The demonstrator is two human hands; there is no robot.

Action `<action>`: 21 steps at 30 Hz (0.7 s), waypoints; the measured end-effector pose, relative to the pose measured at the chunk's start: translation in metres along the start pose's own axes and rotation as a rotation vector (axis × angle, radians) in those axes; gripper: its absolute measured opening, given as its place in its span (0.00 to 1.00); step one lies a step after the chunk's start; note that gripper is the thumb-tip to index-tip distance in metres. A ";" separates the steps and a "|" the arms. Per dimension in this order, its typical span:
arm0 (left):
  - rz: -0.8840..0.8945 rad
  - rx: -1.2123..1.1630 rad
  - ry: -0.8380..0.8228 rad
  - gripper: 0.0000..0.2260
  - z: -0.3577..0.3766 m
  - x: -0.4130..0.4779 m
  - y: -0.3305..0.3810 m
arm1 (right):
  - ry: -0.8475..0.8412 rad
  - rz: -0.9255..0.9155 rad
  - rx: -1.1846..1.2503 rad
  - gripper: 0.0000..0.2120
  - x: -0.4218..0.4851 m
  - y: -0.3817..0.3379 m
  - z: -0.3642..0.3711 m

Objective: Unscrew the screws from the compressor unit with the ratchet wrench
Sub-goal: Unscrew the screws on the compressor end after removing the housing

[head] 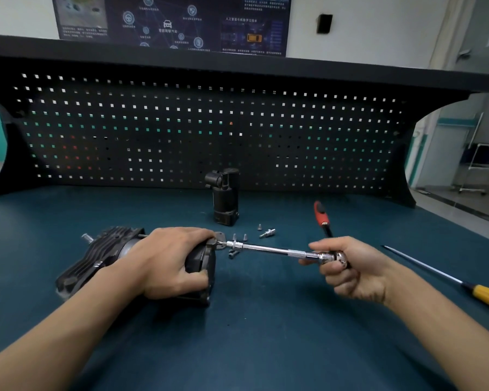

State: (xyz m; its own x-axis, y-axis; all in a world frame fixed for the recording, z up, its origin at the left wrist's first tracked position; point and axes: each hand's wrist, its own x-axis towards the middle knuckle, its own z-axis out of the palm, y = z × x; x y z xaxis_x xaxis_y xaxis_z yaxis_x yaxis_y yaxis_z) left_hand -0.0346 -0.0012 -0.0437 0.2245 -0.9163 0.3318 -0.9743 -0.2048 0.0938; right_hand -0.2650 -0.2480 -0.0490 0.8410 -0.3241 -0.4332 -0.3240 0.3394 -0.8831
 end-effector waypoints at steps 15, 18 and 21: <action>-0.004 -0.023 0.014 0.27 0.001 0.000 0.001 | 0.276 -0.649 -0.828 0.11 -0.015 -0.002 -0.004; -0.012 -0.018 0.012 0.27 0.000 0.000 0.000 | 0.337 -0.788 -0.879 0.08 -0.012 0.000 -0.003; -0.016 -0.013 0.008 0.27 0.001 0.002 0.003 | 0.429 -0.950 -1.014 0.13 -0.013 0.002 -0.006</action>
State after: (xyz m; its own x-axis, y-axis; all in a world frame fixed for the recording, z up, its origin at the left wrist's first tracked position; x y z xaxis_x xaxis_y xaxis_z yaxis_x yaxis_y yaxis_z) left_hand -0.0368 -0.0036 -0.0436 0.2402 -0.9101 0.3377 -0.9703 -0.2146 0.1115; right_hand -0.2793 -0.2481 -0.0460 0.7761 -0.3618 0.5166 -0.0434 -0.8478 -0.5285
